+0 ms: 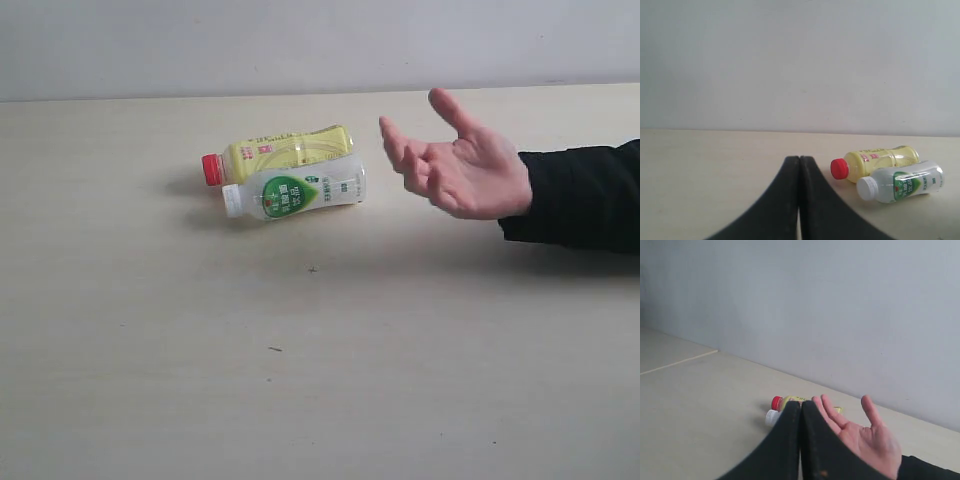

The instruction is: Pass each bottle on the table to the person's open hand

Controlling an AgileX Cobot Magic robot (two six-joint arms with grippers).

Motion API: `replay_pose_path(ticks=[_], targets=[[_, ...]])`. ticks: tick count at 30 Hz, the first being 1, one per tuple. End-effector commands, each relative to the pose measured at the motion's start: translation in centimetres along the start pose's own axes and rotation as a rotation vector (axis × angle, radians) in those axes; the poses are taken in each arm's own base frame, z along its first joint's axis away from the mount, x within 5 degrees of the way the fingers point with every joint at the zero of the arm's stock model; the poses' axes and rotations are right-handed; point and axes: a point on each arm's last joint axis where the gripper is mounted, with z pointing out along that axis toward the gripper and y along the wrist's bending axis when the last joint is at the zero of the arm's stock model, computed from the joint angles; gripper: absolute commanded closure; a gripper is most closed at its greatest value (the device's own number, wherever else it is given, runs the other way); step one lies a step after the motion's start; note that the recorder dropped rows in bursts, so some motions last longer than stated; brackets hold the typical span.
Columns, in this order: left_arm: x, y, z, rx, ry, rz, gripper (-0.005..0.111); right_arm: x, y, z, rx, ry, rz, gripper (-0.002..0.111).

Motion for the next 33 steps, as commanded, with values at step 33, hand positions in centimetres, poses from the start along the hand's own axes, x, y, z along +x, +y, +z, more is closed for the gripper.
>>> replay_pose_path(ticks=[33], targets=[[-1.9, -0.3, -0.3, 0.066, -0.222, -0.283, 0.107, 0.2, 0.1, 0.0, -0.009, 0.006, 0.013, 0.108]])
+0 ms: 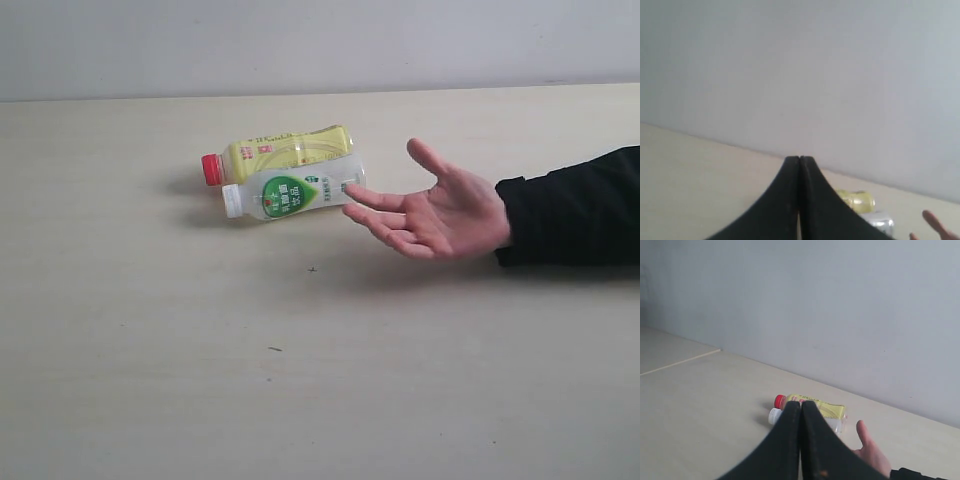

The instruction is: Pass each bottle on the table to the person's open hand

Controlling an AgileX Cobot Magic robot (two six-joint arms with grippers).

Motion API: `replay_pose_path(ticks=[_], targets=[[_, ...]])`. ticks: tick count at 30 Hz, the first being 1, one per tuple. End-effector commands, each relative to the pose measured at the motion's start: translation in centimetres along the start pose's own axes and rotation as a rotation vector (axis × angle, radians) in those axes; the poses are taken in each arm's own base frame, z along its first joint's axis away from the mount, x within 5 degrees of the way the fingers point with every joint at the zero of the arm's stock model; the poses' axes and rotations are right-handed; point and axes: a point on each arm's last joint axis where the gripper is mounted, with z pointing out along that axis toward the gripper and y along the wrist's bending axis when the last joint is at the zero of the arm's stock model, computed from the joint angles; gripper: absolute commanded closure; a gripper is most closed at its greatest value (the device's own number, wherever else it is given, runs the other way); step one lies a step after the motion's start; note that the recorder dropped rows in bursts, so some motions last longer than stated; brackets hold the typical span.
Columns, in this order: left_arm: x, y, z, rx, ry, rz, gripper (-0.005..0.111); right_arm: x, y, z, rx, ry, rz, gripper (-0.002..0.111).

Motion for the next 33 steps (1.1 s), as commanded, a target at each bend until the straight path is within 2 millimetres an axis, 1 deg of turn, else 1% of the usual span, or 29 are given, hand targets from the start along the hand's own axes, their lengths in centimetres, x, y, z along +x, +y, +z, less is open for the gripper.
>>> replay_pose_path(ticks=[1, 8, 10, 12, 13, 15, 16, 17, 21, 24, 26, 28, 29, 30, 31, 32, 33], targets=[[-1.3, -0.6, -0.2, 0.065, -0.148, -0.022, 0.107, 0.2, 0.0, 0.0, -0.001, 0.000, 0.001, 0.108], [-3.6, -1.6, -0.9, 0.184, -0.407, -0.026, 0.107, 0.2, 0.0, 0.0, -0.001, 0.000, 0.001, 0.108], [-4.2, -1.6, -1.2, 0.209, -0.470, -0.096, 0.107, 0.2, 0.0, 0.0, -0.001, 0.000, 0.001, 0.108], [-5.2, -1.8, -1.1, 0.215, -0.475, -0.179, 0.107, 0.2, 0.0, 0.0, -0.001, 0.000, 0.001, 0.108], [-6.0, -2.1, -0.6, 0.211, -0.451, -0.210, 0.107, 0.2, 0.0, 0.0, -0.001, 0.000, 0.001, 0.108], [-7.1, -2.5, 0.5, 0.189, -0.401, -0.221, 0.107, 0.2, 0.0, 0.0, -0.001, 0.000, 0.001, 0.108], [-8.5, -3.2, 2.2, 0.158, -0.323, -0.186, 0.107, 0.2, 0.0, 0.0, -0.001, 0.000, 0.001, 0.108], [-9.6, -3.6, 3.2, 0.146, -0.283, -0.160, 0.107, 0.2, 0.0, 0.0, -0.001, 0.000, 0.001, 0.108], [-12.2, -4.8, 7.9, 0.048, -0.036, 0.009, 0.107, 0.2, 0.0, 0.0, -0.001, 0.000, 0.001, 0.108], [-13.4, -5.1, 11.3, -0.041, 0.125, 0.138, 0.107, 0.1, 0.0, 0.0, 0.000, -0.004, 0.000, 0.108], [-13.7, -5.2, 13.5, -0.085, 0.225, 0.238, 0.107, 0.1, 0.0, 0.0, 0.001, -0.008, 0.000, 0.108], [-13.7, -5.4, 16.0, -0.115, 0.347, 0.384, 0.107, 0.1, 0.0, 0.0, 0.001, -0.008, 0.000, 0.108], [-13.2, -5.6, 18.5, -0.138, 0.494, 0.533, 0.107, 0.1, 0.0, 0.0, 0.001, -0.008, 0.000, 0.108], [-12.8, -5.6, 19.8, -0.145, 0.575, 0.616, 0.107, 0.1, 0.0, 0.0, 0.001, -0.008, 0.000, 0.108], [-11.7, -5.7, 21.9, -0.136, 0.744, 0.777, 0.107, 0.1, 0.0, 0.0, 0.001, -0.008, 0.000, 0.108], [-11.0, -5.7, 22.9, -0.122, 0.842, 0.858, 0.107, 0.1, 0.0, 0.0, 0.001, -0.008, 0.000, 0.108], [-9.4, -6.1, 24.5, -0.063, 1.004, 0.974, 0.107, 0.1, 0.0, 0.0, 0.001, -0.008, 0.000, 0.108]])
